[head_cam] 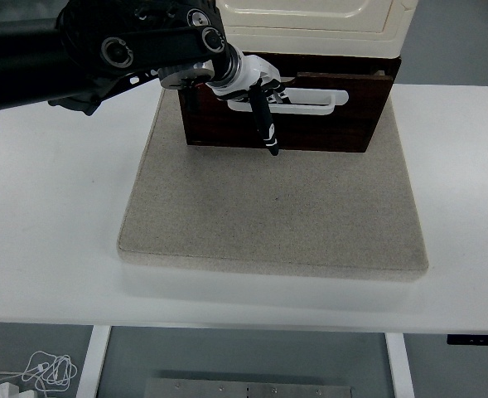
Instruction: Close the drawer under the combination cabinet
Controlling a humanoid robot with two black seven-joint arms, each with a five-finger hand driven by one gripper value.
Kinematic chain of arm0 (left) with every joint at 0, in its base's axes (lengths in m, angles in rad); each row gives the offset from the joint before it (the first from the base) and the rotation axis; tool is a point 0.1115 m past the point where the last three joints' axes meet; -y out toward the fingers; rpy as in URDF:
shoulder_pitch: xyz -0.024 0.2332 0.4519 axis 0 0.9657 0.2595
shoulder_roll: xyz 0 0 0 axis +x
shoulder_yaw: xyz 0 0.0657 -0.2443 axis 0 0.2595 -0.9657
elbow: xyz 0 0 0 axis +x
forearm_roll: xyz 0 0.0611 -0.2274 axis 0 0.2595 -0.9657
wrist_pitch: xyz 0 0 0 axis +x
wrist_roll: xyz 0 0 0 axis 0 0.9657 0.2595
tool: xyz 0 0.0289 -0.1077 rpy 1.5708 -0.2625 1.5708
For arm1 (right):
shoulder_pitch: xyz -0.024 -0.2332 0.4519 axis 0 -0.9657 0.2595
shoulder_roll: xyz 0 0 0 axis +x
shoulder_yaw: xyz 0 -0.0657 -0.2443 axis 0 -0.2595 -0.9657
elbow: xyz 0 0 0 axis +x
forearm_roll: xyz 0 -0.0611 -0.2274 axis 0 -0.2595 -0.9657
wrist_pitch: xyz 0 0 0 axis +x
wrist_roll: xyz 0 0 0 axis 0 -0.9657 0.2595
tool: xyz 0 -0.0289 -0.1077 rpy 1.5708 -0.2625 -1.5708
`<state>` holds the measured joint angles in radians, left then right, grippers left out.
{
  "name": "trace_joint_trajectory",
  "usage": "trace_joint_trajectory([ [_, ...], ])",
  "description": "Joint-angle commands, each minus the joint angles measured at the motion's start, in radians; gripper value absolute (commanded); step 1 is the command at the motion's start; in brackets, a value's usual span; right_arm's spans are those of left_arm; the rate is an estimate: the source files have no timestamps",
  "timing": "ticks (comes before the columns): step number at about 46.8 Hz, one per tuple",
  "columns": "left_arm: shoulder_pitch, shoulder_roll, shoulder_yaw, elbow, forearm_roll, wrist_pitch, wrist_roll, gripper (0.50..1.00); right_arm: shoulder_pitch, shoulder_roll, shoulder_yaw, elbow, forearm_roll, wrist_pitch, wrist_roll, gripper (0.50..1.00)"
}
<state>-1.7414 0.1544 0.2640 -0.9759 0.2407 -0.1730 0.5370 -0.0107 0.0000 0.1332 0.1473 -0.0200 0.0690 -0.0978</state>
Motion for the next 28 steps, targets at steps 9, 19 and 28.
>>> trace_joint_trajectory([
  [9,0.003,-0.01,0.0,0.049,0.003,-0.002,-0.003,1.0,0.0,0.0,0.0,0.0,0.0,0.0,0.0,0.928],
  [19,0.019,-0.023,0.0,0.092,0.011,0.004,-0.009,1.0,0.0,0.0,0.0,0.0,0.0,0.0,0.0,0.928],
  [28,0.022,-0.024,-0.009,0.095,0.017,0.009,-0.012,1.0,0.0,0.0,0.0,0.0,0.0,0.0,0.0,0.928],
])
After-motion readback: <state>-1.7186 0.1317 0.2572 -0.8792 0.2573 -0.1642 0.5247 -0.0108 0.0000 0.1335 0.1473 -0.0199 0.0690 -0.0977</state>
